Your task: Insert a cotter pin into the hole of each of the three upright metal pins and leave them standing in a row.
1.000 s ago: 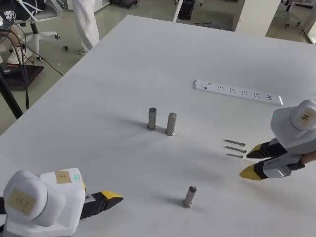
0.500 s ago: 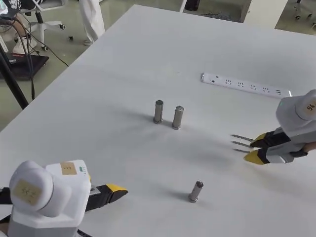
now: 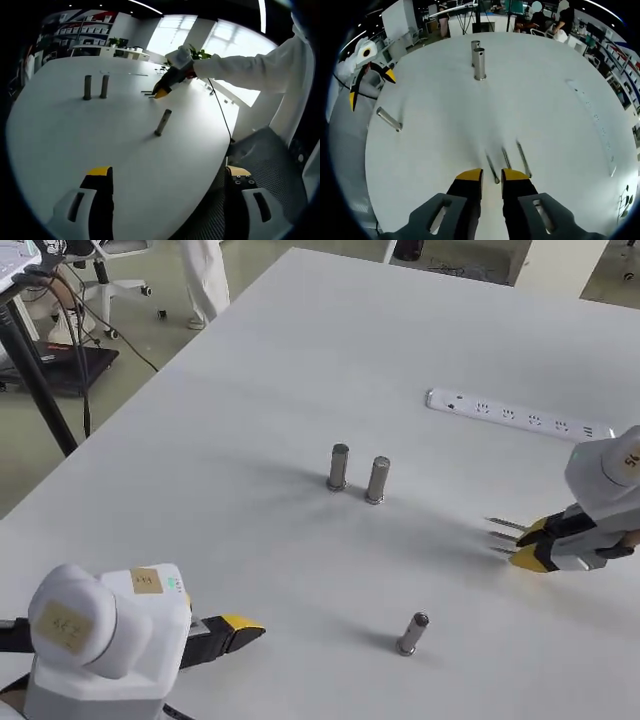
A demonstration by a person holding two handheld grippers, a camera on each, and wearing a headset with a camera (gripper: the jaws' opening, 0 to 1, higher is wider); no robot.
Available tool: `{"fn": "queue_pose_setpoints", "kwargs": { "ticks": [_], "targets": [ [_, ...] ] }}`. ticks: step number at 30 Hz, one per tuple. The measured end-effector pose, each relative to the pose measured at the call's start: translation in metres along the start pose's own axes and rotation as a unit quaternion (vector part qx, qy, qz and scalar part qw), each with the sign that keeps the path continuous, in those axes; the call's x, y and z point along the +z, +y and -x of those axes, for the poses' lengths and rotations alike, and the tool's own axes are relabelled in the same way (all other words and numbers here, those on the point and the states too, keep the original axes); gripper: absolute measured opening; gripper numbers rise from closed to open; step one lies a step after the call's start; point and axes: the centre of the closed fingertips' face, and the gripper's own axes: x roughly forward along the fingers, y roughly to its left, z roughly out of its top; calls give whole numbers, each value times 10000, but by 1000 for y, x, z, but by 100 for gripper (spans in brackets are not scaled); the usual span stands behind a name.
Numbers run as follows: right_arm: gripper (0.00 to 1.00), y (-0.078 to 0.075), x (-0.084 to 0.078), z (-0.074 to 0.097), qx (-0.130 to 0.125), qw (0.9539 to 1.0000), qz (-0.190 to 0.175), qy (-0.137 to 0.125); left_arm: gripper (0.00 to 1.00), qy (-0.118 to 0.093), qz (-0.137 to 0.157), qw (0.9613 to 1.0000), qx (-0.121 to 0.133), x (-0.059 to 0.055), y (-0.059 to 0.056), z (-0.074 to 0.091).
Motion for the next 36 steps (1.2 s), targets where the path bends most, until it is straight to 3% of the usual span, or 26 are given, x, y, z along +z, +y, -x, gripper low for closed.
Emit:
{"fn": "queue_pose_setpoints", "kwargs": {
  "ticks": [8,19,23,28,31,36],
  "targets": [
    [9,3,-1,-1,35,9999,131,102,92,-38,8,10000,-4,1,0,0],
    [8,6,0,0,71,9997,213,6,94,-109,-19,9999,5,6,0,1],
    [5,5,-1,-2,83,9994,345,61,99,-135,41,9999,100,7,3,1],
    [2,10,-1,-2,71,9988,459,128,98,-39,57,9998,163,2,6,3],
    [0,7,-1,-2,-69,9971,714,239,97,-81,55,9998,164,3,5,4],
    [0,6,-2,-4,-66,9973,673,282,97,-133,58,9998,154,4,4,5]
  ]
}}
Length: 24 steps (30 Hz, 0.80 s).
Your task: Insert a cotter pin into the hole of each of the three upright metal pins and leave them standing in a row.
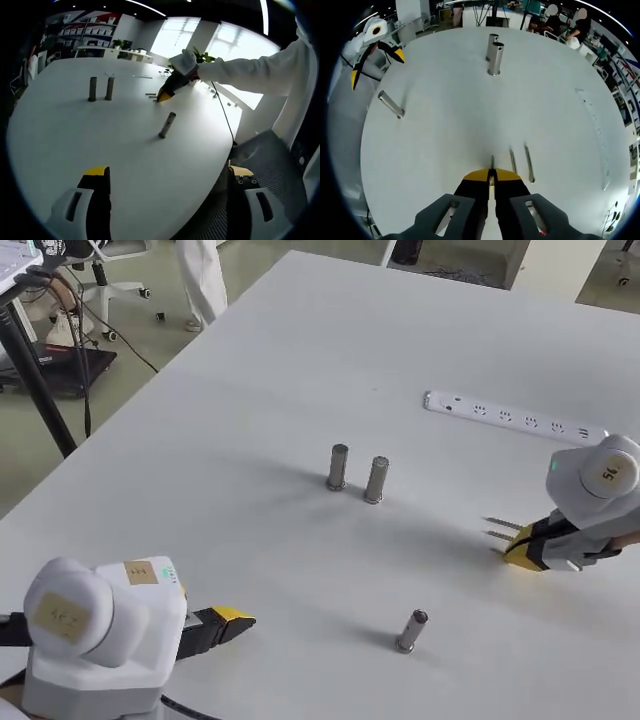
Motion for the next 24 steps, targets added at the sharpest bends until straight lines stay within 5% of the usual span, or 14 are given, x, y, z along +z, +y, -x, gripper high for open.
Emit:
{"fn": "queue_pose_setpoints", "kwargs": {
  "ticks": [14,24],
  "targets": [
    [0,3,8,10,-198,9997,-74,-110,95,-262,26,9997,-20,9,-3,4],
    [0,4,27,39,-635,9950,10,-765,93,-423,-118,9990,-120,25,-8,1]
  ]
}}
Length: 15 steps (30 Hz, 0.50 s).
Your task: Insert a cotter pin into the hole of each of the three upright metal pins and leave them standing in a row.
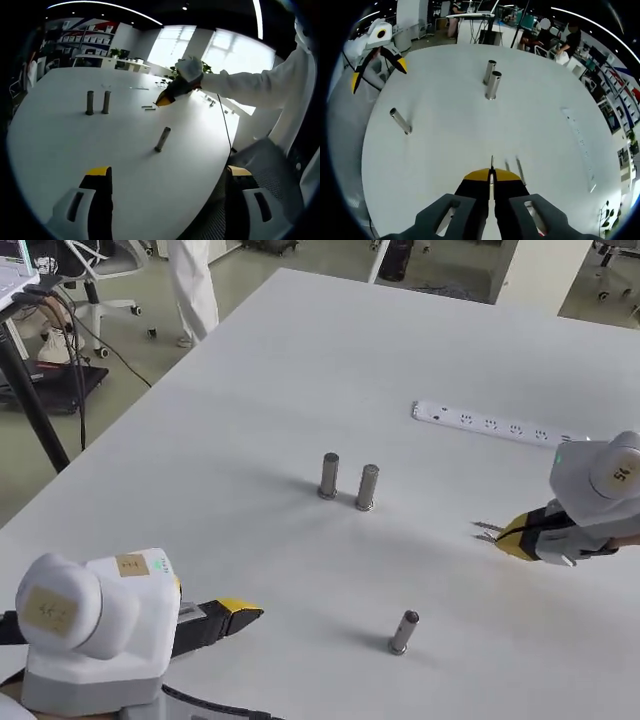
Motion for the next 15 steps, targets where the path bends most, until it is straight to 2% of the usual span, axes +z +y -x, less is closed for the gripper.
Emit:
{"fn": "queue_pose_setpoints", "kwargs": {
  "ticks": [2,3,5,9,10,11,15],
  "targets": [
    [0,1,3,6,-85,9999,16,-127,91,-82,-8,10000,-49,5,-2,-2],
    [0,5,7,12,-142,9996,51,-219,88,-231,-16,9997,-101,11,-5,-3],
    [0,9,12,19,-252,9989,7,-391,86,-297,94,9994,-116,16,-5,-6],
    [0,20,17,34,-447,9969,-19,-653,84,-333,214,9990,-211,25,-8,-14],
    [0,23,18,37,-467,9963,-21,-719,83,-298,320,9987,-278,25,-10,-16],
    [0,28,20,41,-494,9953,-49,-835,82,-248,548,9974,-389,26,-13,-19],
    [0,43,25,52,-614,9920,-100,-1102,71,-390,708,9952,-555,44,-16,-27]
  ]
}}
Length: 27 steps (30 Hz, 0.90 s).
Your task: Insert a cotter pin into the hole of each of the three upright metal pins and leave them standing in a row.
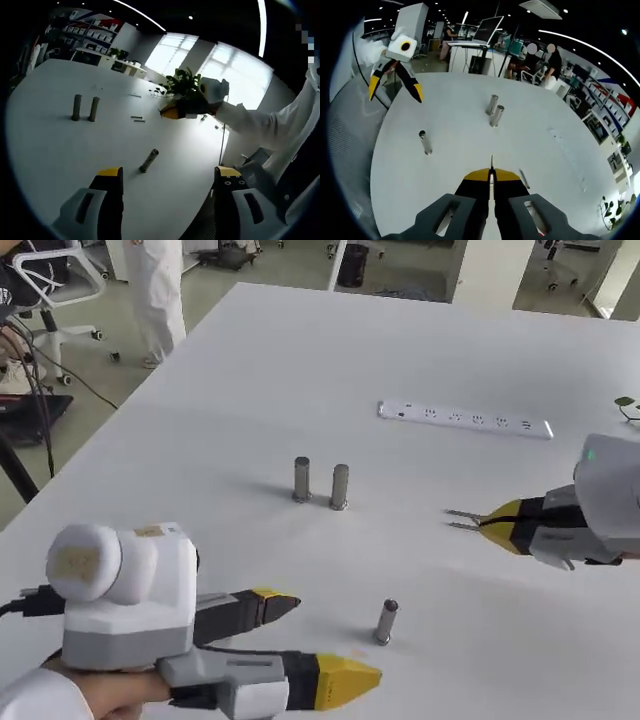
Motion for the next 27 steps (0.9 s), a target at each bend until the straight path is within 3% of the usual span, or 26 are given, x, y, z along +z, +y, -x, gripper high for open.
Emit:
{"fn": "queue_pose_setpoints", "kwargs": {
  "ticks": [3,6,9,13,14,18,27],
  "targets": [
    [0,9,5,7,-72,9999,-21,-155,64,-336,261,9990,-100,23,-1,-9],
    [0,18,11,10,-114,9996,-12,-246,53,-345,433,9983,-175,36,-3,-19],
    [0,26,15,14,-153,9994,16,-297,42,-291,247,9987,-349,44,-16,-31],
    [0,37,22,19,-164,9991,117,-365,40,-56,185,9986,-495,42,-26,-45],
    [0,33,22,16,-156,9990,124,-393,38,-50,175,9985,-516,43,-28,-49],
    [0,47,31,21,-163,9982,244,-520,27,1,239,9974,-678,44,-36,-58],
    [0,71,43,28,-131,9967,383,-703,22,258,117,9971,-702,40,-44,-72]
  ]
}}
